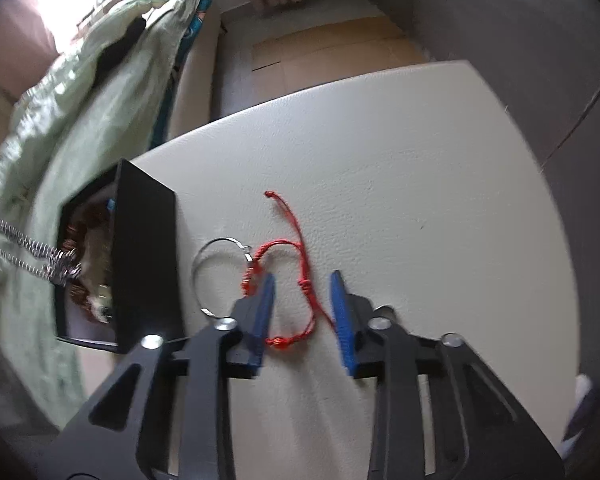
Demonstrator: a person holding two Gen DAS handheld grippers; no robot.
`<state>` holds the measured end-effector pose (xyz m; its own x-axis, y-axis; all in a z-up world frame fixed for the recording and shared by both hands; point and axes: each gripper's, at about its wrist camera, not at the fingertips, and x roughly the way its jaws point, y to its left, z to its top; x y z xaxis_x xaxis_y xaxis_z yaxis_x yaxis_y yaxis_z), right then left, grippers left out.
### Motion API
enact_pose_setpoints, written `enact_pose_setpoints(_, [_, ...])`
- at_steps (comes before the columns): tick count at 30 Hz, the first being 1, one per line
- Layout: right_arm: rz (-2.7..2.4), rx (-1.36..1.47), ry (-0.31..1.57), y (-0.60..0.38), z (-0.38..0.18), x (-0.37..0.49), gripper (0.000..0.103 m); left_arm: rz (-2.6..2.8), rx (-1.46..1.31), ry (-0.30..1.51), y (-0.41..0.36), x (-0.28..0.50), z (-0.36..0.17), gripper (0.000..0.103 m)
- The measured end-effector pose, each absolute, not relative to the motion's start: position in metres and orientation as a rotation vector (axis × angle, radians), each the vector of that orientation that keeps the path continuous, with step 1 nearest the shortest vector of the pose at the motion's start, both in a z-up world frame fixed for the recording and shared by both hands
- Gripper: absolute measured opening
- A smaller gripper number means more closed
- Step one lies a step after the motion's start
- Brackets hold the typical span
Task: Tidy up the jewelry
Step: 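Carry the chain into the box with the left tool while the right tool moves the red string bracelet there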
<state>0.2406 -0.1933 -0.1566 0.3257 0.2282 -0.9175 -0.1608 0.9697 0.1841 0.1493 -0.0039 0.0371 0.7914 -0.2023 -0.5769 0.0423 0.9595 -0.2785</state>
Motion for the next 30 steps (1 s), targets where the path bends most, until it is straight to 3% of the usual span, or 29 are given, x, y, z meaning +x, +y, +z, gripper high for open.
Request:
enact_pose_setpoints(2, [0.236,0.041,1.204,-0.195,-0.158,0.241,0.007,-0.133,-0.268,0.648,0.0,0.147,0.027,0.01])
enact_pose_setpoints(10, [0.265,0.159,1.105,-0.211,-0.124,0.237,0.006,-0.139,-0.297,0.724,0.009,0.148,-0.02,0.013])
enact_pose_setpoints(11, [0.276,0.187,1.074,-0.213,-0.114,0.235,0.006,-0.136,-0.304,0.735,0.011,0.148,-0.024,0.025])
enact_pose_setpoints(12, [0.287,0.208,1.048,-0.215,-0.107,0.234,0.006,-0.137,-0.318,0.747,0.012,0.148,-0.029,0.043])
enact_pose_setpoints(13, [0.296,0.227,1.025,-0.215,-0.1,0.233,0.006,-0.138,-0.326,0.747,0.012,0.147,-0.032,0.05])
enact_pose_setpoints(19, [0.372,0.381,0.895,-0.221,-0.071,0.221,0.007,-0.108,-0.312,0.741,0.014,0.144,-0.04,0.055])
enact_pose_setpoints(21, [0.404,0.418,0.886,-0.218,-0.068,0.221,0.007,-0.085,-0.308,0.732,0.017,0.143,-0.039,0.068])
enact_pose_setpoints(30, [0.539,0.465,0.849,-0.186,-0.056,0.213,0.007,-0.003,-0.357,0.704,0.045,0.142,-0.038,0.087])
